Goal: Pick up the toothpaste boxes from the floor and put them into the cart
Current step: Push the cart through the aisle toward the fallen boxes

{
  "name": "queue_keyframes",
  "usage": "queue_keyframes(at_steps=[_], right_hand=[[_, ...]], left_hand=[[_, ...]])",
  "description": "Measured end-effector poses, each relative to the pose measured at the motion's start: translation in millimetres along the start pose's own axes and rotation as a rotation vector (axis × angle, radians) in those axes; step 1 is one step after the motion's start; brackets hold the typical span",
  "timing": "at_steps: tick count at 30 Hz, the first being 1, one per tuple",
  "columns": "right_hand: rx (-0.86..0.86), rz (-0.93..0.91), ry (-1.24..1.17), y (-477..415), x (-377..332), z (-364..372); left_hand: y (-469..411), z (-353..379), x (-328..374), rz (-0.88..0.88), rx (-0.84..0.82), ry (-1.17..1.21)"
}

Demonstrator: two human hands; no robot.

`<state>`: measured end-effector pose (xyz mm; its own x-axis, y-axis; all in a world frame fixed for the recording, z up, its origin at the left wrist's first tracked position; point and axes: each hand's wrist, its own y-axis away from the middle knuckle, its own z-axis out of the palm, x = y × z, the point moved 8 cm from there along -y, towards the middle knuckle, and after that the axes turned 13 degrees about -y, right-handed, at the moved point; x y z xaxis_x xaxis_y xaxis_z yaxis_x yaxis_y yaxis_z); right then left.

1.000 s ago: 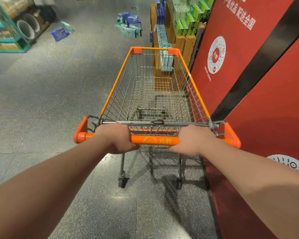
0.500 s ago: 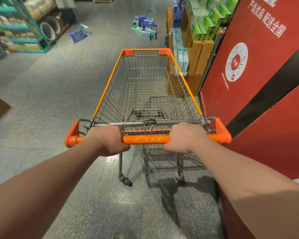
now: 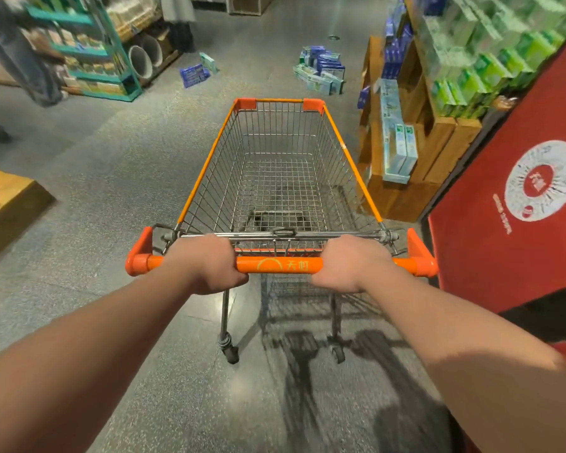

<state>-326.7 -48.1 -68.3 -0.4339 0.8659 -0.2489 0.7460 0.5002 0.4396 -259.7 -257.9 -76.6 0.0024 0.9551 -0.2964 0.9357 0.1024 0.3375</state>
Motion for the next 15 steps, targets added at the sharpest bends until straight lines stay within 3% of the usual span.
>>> queue_keyframes(at_steps=[15], right_hand=[[0.013,-0.002,0.009,-280,-40,-132]], left_hand=[[-251,-44,-165,-0.012,0.032,0.019]])
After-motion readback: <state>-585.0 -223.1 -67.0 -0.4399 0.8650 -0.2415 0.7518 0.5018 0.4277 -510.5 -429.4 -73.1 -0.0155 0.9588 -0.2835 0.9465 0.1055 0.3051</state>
